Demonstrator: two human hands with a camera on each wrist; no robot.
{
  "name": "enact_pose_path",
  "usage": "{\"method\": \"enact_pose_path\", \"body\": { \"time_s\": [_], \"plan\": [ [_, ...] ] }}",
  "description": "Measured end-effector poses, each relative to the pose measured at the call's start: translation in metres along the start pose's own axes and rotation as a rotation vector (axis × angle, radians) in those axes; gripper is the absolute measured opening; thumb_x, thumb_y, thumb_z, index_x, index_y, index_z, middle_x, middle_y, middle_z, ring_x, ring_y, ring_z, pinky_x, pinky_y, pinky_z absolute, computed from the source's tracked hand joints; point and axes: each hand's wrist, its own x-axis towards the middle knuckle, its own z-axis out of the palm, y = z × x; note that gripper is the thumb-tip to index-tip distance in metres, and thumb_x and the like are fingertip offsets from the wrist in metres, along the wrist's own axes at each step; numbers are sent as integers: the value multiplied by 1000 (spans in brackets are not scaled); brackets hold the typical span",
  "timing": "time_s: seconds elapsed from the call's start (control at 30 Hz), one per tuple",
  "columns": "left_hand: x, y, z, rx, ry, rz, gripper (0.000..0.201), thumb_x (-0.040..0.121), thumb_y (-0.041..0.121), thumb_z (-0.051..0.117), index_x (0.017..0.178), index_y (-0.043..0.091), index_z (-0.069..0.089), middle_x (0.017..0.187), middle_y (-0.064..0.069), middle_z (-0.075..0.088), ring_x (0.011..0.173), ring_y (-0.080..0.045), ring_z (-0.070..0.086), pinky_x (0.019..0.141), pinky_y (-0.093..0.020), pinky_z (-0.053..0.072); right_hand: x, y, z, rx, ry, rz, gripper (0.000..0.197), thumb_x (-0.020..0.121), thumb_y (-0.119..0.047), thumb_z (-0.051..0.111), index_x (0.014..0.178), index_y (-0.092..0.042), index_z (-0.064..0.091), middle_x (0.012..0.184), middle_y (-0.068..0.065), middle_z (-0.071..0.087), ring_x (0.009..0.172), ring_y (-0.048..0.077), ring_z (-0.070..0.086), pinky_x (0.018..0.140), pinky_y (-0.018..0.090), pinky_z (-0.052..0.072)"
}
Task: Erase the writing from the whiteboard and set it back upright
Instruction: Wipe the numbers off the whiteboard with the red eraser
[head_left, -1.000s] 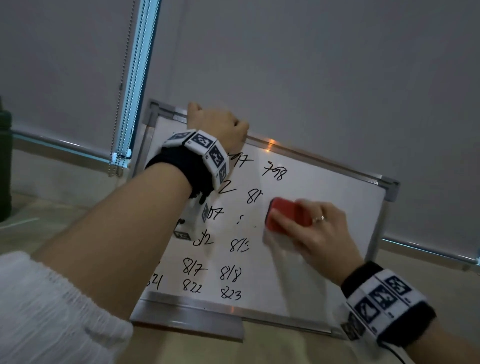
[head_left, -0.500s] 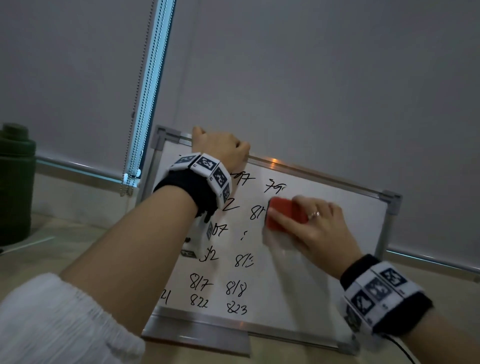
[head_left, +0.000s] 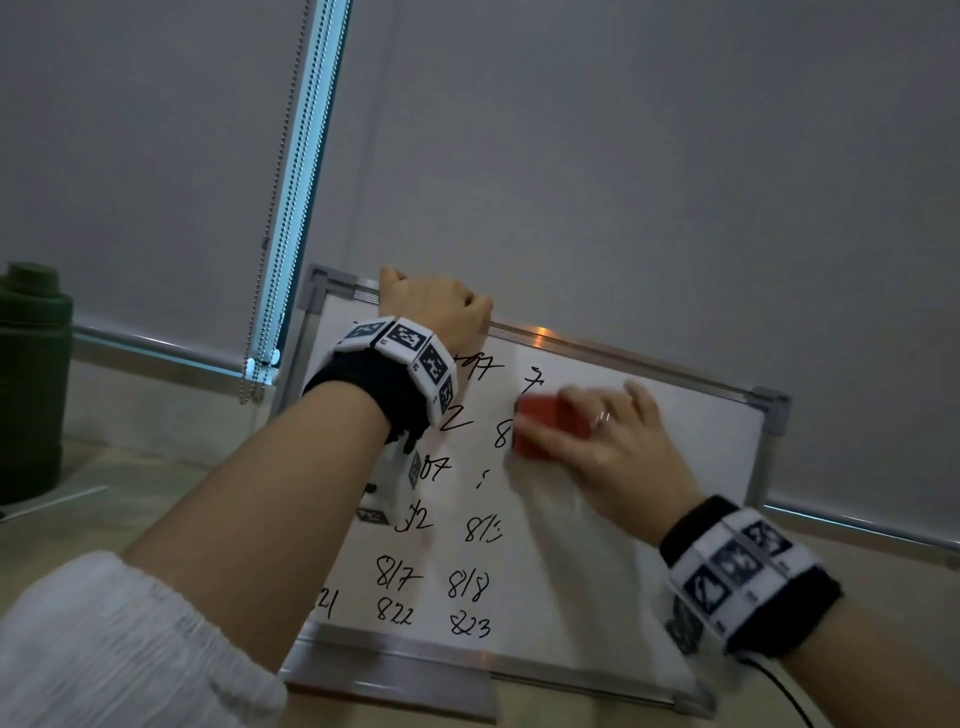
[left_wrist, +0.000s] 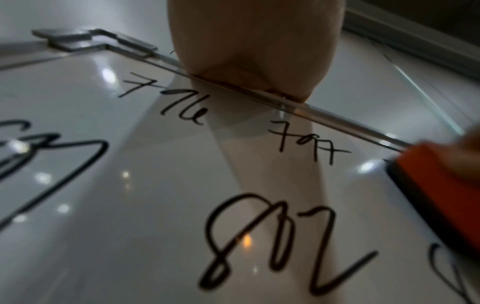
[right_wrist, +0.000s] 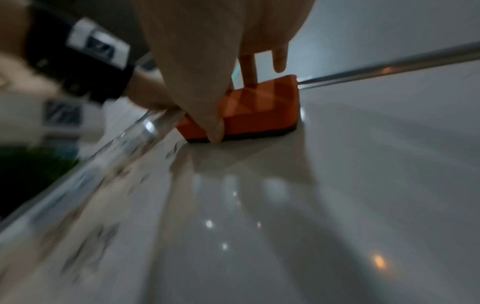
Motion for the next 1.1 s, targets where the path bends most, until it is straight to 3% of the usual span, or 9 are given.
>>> {"method": "enact_pose_path", "body": {
  "time_s": [0.17,0.27,0.4,0.5,0.63,0.73,0.87,1.0,1.1],
  "plan": [
    [0,-2,3,-26,36,13,43,91,32,26,66,18,58,59,1,48,72,-22,50,94,-39,25,18,-6,-3,131,76,283,45,82,-28,41,124,-28,56,117,17,55,94,36,50,84,48,46],
    [-3,-1,1,-30,35,13,43,91,31,27,70,18,62,57,2,45,72,-22,50,93,-39,25,-16,-37,7,139,49,148,49,78,-22,50,127,-30,46,119,11,44,97,30,42,85,48,48],
    [-4,1,-1,-22,25,14,45,91,31,27,74,16,66,58,1,46,72,-23,49,93,-39,25,-25,-33,1,104,-73,-120,64,69,-21,69,128,-31,46,115,9,46,91,29,49,85,47,47],
    [-4,1,-2,-8,14,15,46,91,31,26,82,16,68,73,-3,53,75,-24,47,95,-40,25,13,-6,-6,112,-9,57,46,80,-28,51,126,-31,51,111,17,57,83,37,55,76,47,49],
    [-3,0,-2,3,20,32,46,92,32,25,81,17,67,78,-4,56,77,-23,49,96,-41,25,29,-9,-8,79,13,267,50,79,-32,41,126,-28,57,114,17,54,92,34,46,74,47,47],
    [-2,-2,-1,9,39,36,43,91,30,27,72,16,62,68,-1,52,76,-24,49,95,-40,25,-5,-39,3,118,-6,151,51,76,-30,49,127,-34,46,116,8,42,91,29,39,76,45,44],
    [-1,-3,0,11,34,43,41,91,26,30,55,13,45,60,1,45,77,-24,51,94,-40,26,-27,-54,4,100,-128,-66,66,66,-26,67,127,-36,44,113,7,48,85,29,51,71,43,44],
    [-2,-1,0,20,18,53,38,92,26,29,64,15,54,69,-1,49,79,-24,48,95,-39,25,16,-27,-7,87,-49,164,48,77,-32,63,124,-34,51,106,15,57,80,35,54,65,45,45],
    [-2,-3,0,-9,18,31,42,91,30,27,73,18,63,77,-4,56,76,-24,49,96,-41,24,25,-30,-5,114,-27,314,58,70,-21,75,125,-25,57,106,22,56,85,39,51,66,48,45]
  ]
}}
